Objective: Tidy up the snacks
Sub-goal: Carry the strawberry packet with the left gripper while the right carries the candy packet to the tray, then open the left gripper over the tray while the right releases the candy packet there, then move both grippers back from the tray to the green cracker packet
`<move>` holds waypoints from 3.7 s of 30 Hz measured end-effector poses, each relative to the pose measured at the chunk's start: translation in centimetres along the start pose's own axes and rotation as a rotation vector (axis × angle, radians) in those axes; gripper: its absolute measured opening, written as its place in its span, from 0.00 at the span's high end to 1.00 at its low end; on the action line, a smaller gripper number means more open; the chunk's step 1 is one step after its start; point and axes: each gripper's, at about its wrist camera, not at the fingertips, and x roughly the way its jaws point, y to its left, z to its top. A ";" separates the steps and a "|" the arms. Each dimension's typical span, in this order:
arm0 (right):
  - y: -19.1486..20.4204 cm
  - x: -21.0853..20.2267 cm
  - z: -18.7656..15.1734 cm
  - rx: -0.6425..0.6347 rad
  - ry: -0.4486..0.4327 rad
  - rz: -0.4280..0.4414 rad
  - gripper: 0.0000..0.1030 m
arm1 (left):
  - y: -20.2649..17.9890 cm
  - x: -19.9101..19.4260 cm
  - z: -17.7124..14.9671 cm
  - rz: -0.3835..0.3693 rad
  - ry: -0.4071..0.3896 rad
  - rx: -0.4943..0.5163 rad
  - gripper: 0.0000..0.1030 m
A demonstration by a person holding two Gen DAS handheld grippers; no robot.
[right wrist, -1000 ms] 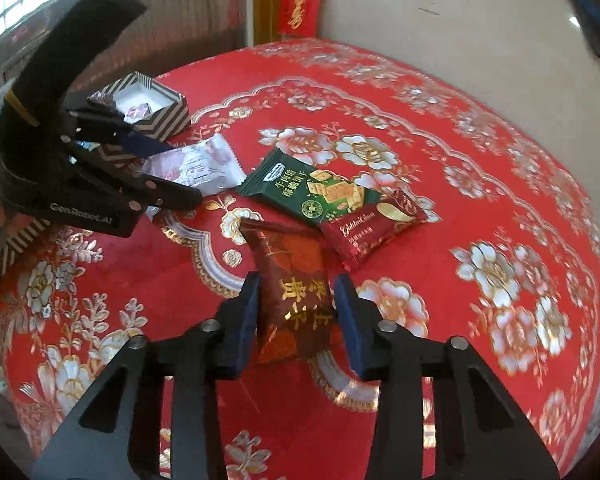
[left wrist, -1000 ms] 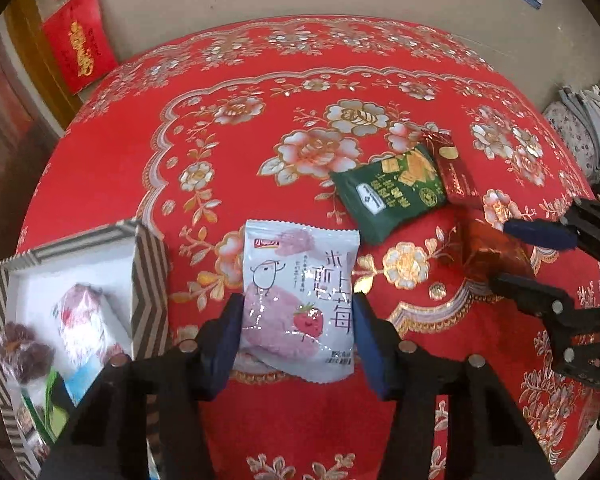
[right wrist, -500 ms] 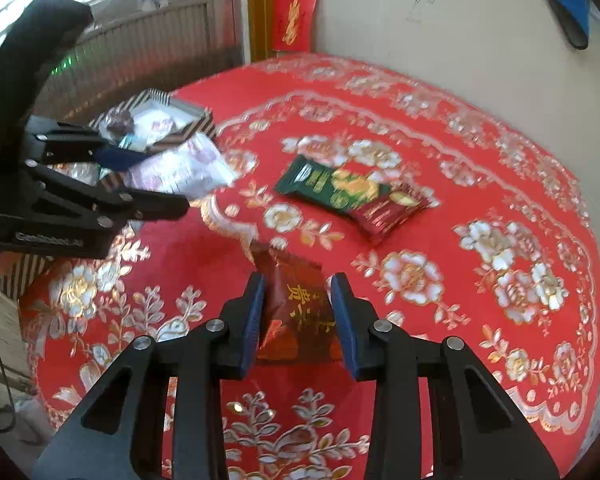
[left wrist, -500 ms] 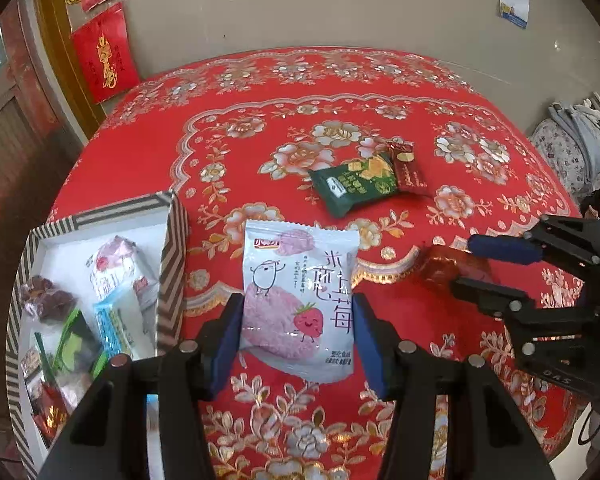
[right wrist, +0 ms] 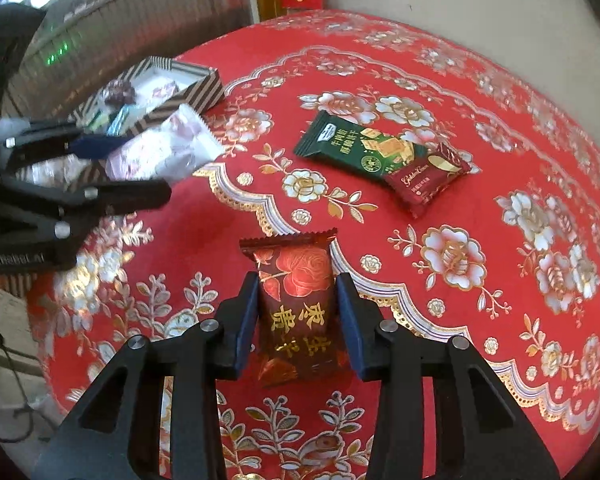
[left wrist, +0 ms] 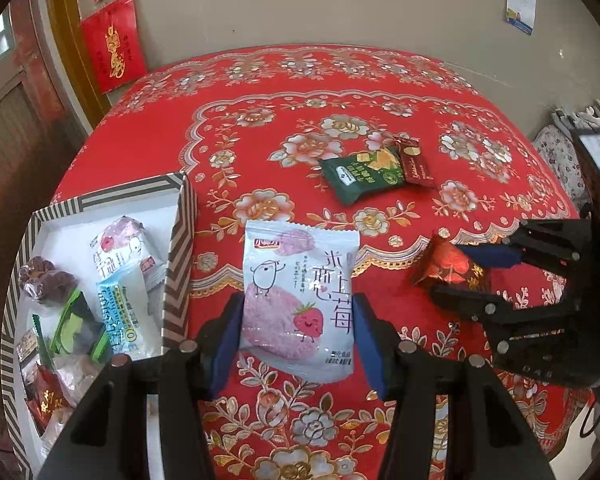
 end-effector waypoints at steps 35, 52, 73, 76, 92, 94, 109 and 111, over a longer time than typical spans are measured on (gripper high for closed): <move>15.0 -0.8 8.9 -0.158 -0.191 0.150 0.68 | 13.5 -7.9 -5.9 0.258 -0.175 -0.262 0.46; 19.5 3.6 10.3 -0.213 -0.114 0.170 0.68 | 18.2 -6.5 -9.1 0.319 -0.152 -0.394 0.46; 19.2 1.9 10.4 -0.166 -0.166 0.226 0.44 | 18.2 -7.7 -8.8 0.401 -0.184 -0.455 0.15; 18.3 1.3 10.0 -0.153 -0.173 0.216 0.44 | 17.3 -8.0 -8.1 0.399 -0.196 -0.441 0.13; 8.2 -2.2 6.6 -0.017 -0.199 0.074 0.44 | 8.1 -7.0 -2.3 0.290 -0.217 -0.295 0.08; 6.3 -2.5 6.0 0.011 -0.195 0.052 0.44 | 6.9 -6.5 -1.3 0.270 -0.206 -0.274 0.08; -6.1 -2.3 1.3 0.184 -0.128 -0.069 0.44 | -0.6 1.2 6.5 0.097 -0.051 -0.191 0.08; -7.2 -2.3 1.0 0.201 -0.128 -0.074 0.44 | -1.4 2.4 7.4 0.070 -0.035 -0.175 0.08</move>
